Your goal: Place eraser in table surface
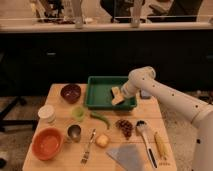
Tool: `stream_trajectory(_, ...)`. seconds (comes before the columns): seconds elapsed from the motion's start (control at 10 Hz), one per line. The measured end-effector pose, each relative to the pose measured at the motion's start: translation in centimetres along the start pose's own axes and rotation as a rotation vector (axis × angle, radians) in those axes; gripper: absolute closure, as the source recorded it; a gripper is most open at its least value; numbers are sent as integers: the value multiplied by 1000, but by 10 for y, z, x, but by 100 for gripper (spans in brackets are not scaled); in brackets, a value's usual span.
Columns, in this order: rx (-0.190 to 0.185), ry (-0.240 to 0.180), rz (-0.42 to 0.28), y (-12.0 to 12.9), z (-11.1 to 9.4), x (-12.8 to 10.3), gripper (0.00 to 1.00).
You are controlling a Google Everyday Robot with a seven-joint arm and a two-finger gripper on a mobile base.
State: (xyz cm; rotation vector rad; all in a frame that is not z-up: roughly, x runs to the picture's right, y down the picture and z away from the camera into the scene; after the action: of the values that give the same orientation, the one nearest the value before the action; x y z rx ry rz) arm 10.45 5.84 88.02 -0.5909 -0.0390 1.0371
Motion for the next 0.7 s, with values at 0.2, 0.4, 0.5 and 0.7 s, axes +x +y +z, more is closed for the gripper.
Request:
stream_trajectory(0.2, -19, 16, 0, 0, 13, -7, 20)
stream_trajectory(0.4, -32, 27, 0, 1, 24, -15, 20)
stream_trajectory(0.5, -36, 28, 2, 1, 27, -17, 20)
stream_trajectory(0.7, -46, 26, 4, 1, 33, -23, 20)
